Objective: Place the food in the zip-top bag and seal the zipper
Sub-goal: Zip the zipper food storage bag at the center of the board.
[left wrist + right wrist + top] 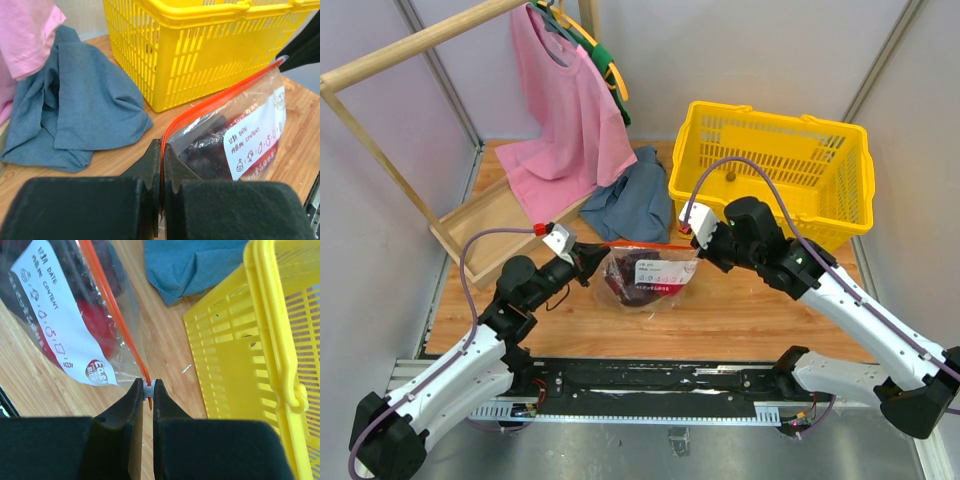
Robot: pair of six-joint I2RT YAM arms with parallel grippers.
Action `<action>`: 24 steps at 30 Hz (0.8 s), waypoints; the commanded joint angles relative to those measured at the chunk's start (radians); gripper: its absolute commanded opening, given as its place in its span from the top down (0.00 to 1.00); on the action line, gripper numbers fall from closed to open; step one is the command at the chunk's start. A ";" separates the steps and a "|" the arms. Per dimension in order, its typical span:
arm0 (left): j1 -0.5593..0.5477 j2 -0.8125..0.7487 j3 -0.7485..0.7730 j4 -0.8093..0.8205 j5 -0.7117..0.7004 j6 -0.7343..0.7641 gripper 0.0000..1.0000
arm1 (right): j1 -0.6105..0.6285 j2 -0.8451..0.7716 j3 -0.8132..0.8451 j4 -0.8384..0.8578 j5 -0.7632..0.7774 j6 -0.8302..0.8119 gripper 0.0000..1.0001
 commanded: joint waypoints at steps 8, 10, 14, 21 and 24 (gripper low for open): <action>0.001 0.051 0.094 0.001 -0.061 -0.006 1.00 | -0.071 -0.004 0.018 0.035 0.022 0.095 0.99; 0.001 0.054 0.108 -0.015 -0.042 -0.013 1.00 | -0.071 -0.012 0.006 0.053 0.005 0.099 0.99; 0.001 0.059 0.104 -0.001 -0.025 -0.034 1.00 | -0.071 -0.029 -0.036 0.130 0.030 0.109 0.99; 0.001 0.156 0.119 0.059 -0.057 -0.088 0.97 | -0.071 0.025 -0.040 0.204 0.106 0.114 0.99; 0.001 0.224 0.118 0.064 -0.079 -0.136 0.96 | -0.071 0.056 -0.083 0.254 0.145 0.144 0.99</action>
